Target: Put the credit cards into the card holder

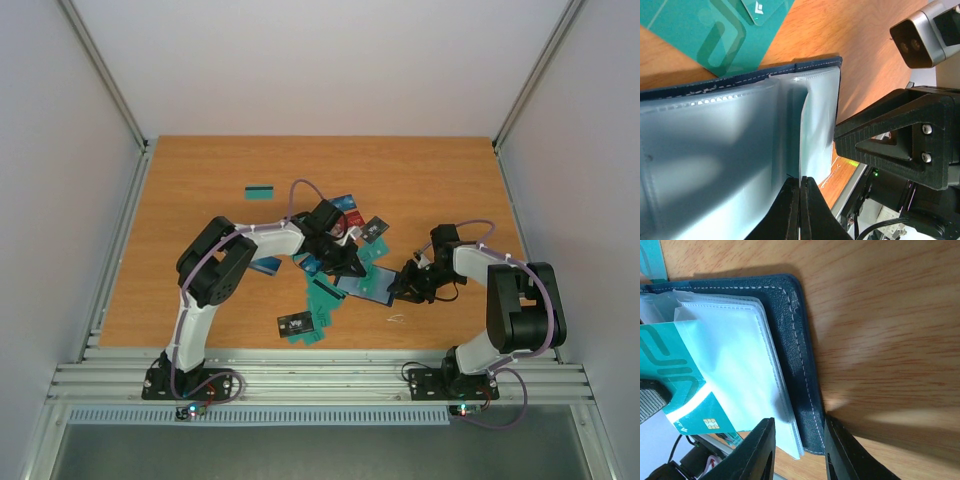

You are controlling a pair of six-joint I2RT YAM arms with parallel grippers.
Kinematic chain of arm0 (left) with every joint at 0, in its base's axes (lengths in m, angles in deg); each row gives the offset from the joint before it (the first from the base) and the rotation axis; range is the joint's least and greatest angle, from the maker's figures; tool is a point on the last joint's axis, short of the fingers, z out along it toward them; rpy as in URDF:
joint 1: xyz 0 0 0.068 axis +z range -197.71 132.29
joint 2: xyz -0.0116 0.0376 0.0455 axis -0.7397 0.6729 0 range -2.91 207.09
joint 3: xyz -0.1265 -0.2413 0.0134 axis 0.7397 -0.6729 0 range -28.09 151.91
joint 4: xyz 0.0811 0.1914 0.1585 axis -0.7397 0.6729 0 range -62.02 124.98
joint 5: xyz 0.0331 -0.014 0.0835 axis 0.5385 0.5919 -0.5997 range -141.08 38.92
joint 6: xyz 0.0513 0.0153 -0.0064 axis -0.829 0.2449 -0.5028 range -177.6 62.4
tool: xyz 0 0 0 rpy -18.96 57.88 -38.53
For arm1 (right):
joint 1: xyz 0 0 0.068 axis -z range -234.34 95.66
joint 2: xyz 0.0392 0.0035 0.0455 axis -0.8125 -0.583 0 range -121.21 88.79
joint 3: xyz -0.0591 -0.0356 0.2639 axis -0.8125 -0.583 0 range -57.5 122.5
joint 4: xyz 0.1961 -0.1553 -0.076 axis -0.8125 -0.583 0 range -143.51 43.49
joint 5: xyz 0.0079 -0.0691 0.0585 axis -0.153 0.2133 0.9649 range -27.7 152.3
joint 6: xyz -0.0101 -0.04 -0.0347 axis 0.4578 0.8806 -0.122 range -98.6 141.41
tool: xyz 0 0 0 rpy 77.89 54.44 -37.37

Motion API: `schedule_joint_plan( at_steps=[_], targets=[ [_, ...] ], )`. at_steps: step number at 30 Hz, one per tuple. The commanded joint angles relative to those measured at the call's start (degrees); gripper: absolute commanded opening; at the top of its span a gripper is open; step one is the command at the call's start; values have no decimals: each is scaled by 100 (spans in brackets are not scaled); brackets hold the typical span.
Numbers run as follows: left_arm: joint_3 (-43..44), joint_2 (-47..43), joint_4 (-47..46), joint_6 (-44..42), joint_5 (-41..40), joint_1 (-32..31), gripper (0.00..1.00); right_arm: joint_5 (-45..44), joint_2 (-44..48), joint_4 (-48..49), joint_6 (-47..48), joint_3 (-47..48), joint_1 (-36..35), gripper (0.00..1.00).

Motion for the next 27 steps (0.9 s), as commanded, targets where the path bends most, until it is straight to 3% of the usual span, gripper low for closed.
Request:
schedule_joint_plan(
  at_steps=[1,22,27],
  targets=[
    [-77,210,-329,70,-116,-104,0,29,-94,88,-31,-88,13,30],
    [121,499,-376,235,-147,-356,0,136,-68,116,-156,-30,13,30],
    [165,481,-196,199,-286,-390,4,136,-55,99,-148,-37,13,30]
  ],
)
